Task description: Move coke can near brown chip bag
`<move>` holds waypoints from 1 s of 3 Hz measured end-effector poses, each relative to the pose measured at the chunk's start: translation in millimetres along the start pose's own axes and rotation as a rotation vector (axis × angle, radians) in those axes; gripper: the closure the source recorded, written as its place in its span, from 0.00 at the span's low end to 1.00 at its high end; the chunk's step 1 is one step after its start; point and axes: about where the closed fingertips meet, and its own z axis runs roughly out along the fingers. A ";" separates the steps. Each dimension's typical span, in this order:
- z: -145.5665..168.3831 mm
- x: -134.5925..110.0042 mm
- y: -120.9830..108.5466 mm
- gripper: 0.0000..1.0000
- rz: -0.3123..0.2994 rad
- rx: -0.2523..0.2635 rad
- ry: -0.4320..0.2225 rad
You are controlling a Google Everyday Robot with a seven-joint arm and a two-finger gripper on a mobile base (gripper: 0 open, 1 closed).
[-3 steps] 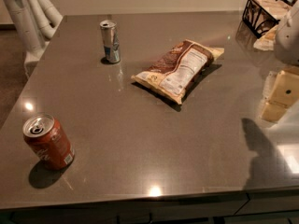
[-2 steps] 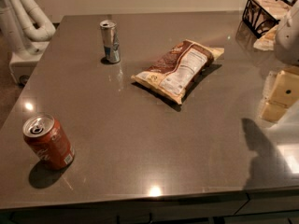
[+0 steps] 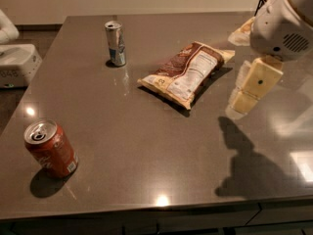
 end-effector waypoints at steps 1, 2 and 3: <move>19.6 -56.2 8.4 0.00 -0.034 -0.013 -0.116; 44.9 -115.0 30.4 0.00 -0.106 -0.052 -0.210; 66.8 -167.0 64.2 0.00 -0.194 -0.121 -0.280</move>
Offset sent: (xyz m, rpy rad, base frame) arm -0.0104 0.2081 -0.0074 0.2699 -0.0403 0.2831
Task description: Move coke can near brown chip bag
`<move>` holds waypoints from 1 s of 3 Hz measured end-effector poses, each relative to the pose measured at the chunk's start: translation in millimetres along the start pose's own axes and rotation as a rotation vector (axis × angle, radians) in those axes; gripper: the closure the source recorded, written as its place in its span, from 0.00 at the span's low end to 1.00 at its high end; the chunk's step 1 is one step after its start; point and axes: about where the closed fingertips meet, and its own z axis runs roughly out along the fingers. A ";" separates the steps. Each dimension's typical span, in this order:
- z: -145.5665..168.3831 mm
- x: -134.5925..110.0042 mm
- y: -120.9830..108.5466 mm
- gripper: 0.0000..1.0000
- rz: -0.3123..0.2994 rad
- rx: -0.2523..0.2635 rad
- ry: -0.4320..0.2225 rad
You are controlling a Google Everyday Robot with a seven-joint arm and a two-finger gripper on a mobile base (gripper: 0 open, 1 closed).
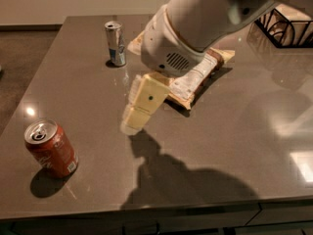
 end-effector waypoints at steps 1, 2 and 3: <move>30.0 -39.8 27.6 0.00 -0.079 -0.073 -0.051; 63.3 -69.6 51.5 0.00 -0.146 -0.141 -0.071; 95.7 -85.2 65.5 0.00 -0.189 -0.191 -0.066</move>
Offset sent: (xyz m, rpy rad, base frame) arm -0.0699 0.1449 -0.0391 0.0240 0.0479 0.3263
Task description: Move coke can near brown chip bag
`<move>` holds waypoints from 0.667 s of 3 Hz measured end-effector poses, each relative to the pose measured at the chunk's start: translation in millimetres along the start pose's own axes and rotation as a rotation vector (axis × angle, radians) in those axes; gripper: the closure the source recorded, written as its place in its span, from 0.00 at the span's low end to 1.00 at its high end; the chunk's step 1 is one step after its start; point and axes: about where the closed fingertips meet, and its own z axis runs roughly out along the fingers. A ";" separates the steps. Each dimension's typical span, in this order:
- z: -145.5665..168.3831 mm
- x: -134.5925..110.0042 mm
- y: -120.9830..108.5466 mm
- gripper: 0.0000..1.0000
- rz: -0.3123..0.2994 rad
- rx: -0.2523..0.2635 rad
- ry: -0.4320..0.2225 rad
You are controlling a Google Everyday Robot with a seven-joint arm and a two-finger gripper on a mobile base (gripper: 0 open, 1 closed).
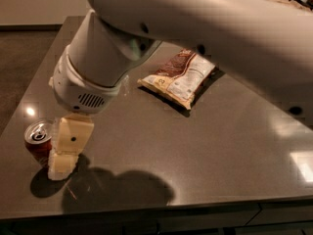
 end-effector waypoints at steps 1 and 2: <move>27.4 -4.2 -0.8 0.00 -0.024 -0.026 0.012; 43.5 0.8 0.3 0.00 -0.039 -0.047 0.017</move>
Offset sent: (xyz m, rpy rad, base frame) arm 0.0026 0.0328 -0.0580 -0.0415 0.0231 0.0824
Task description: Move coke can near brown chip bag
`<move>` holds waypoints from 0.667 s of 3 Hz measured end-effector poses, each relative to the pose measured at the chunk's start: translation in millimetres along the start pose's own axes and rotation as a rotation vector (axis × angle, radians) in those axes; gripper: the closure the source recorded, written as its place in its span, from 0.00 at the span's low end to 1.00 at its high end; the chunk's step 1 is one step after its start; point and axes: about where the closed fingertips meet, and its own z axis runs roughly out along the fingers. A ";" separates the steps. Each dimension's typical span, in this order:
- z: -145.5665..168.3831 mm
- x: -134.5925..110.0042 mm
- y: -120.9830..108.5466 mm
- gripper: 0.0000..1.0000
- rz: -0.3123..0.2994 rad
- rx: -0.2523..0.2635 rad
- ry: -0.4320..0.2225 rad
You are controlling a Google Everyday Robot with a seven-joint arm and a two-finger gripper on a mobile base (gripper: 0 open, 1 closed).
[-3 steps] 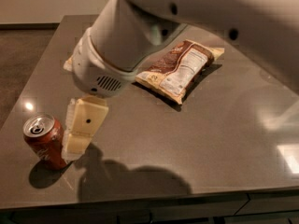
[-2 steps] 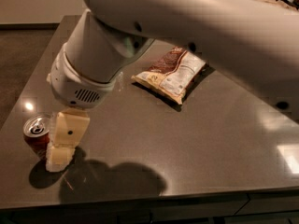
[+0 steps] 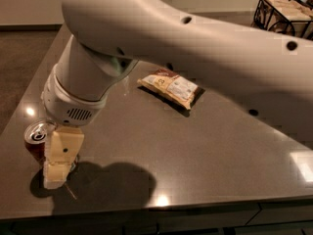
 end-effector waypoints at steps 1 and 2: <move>9.8 3.0 1.1 0.00 -0.016 -0.018 -0.001; 14.3 3.9 1.1 0.18 -0.023 -0.032 -0.006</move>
Offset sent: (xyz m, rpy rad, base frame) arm 0.0033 0.0071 -0.0234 -0.0042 0.0338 0.0535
